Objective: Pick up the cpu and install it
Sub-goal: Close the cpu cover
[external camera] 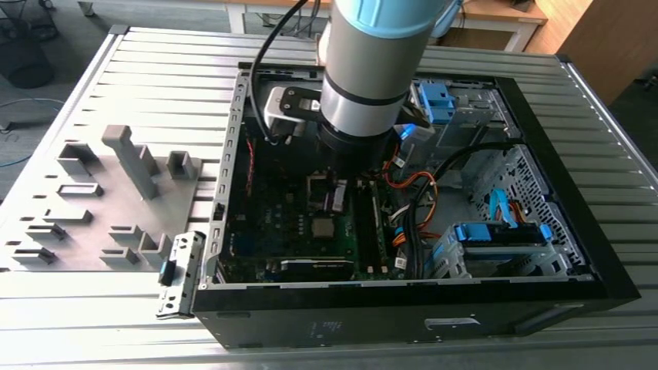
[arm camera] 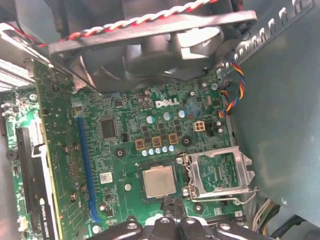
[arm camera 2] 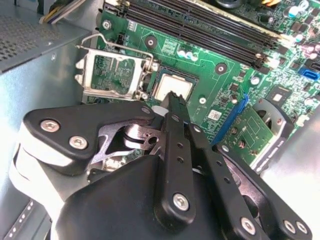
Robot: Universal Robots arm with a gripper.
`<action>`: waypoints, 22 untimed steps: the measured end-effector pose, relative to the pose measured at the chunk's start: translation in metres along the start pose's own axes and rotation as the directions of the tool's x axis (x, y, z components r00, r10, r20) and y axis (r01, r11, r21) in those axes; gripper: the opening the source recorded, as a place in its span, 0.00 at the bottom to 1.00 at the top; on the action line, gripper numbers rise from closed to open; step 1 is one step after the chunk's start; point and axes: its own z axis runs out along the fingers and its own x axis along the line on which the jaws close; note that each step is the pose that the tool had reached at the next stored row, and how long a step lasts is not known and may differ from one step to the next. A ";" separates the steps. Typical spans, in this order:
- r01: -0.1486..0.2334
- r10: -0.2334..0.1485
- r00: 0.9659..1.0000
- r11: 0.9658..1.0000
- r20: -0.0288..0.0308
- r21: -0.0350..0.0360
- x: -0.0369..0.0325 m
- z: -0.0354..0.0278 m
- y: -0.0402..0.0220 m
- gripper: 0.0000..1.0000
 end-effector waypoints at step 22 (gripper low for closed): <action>-0.119 0.119 0.993 0.993 0.007 0.005 -0.0130 0.0035 -0.0034 0.11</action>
